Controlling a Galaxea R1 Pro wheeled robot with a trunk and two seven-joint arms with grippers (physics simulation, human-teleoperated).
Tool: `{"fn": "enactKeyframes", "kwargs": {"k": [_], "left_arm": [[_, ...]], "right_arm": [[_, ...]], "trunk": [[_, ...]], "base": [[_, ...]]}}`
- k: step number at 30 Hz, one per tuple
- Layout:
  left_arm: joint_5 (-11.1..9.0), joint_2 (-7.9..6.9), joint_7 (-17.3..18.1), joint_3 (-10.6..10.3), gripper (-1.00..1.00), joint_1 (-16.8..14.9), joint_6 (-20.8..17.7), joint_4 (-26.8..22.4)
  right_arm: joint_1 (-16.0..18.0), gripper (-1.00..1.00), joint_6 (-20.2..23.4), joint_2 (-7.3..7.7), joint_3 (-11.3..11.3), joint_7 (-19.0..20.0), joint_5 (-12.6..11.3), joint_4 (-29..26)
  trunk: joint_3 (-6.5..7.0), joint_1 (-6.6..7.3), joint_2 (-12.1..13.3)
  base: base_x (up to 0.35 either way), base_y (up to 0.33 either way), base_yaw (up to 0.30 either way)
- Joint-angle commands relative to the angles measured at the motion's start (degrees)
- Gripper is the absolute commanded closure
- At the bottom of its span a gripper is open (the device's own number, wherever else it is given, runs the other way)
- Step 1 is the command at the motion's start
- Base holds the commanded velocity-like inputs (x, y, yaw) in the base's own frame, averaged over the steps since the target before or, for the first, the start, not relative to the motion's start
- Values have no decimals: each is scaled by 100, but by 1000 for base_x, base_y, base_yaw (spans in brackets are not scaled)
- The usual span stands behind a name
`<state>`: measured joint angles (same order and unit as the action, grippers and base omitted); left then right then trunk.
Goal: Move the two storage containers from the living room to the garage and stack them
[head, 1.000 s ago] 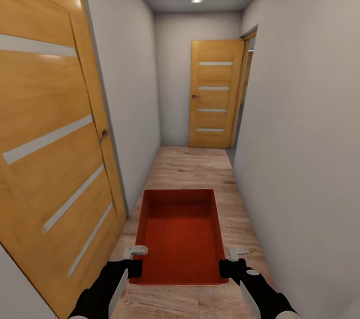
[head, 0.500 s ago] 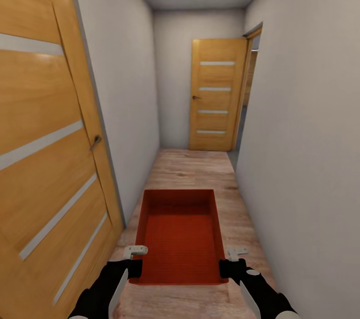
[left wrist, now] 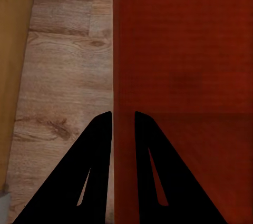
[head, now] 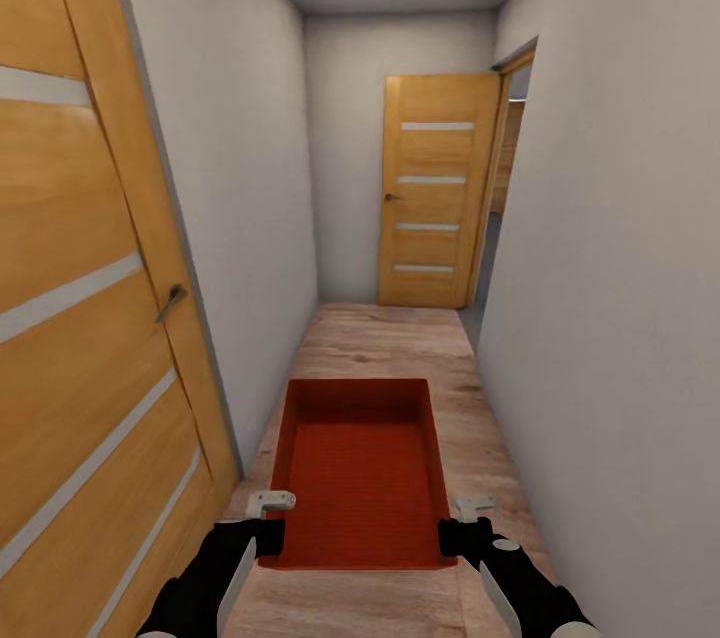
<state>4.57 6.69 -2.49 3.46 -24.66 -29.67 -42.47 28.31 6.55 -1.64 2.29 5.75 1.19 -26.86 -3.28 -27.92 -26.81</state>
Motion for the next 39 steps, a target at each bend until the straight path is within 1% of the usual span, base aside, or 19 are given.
{"fn": "enactKeyframes", "kwargs": {"k": [1,7,32,39], "left_arm": [[264,-31,-120,14,100,-8,-39,-60],[260,-28,-120,14,100,-5,-39,-60],[260,-27,-120,14,100,-5,-39,-60],[262,-27,-120,14,100,-9,-40,-60]], "right_arm": [[-1,100,39,6,131,14,75,5],[-1,100,39,6,131,14,77,5],[-1,100,39,6,131,14,77,5],[-1,100,39,6,131,14,80,5]], "trunk": [[-12,-6,-12],[-12,-6,-12],[-12,-6,-12],[-12,-6,-12]], "base": [[327,0,-114],[327,0,-205],[327,0,-6],[327,0,-143]]}}
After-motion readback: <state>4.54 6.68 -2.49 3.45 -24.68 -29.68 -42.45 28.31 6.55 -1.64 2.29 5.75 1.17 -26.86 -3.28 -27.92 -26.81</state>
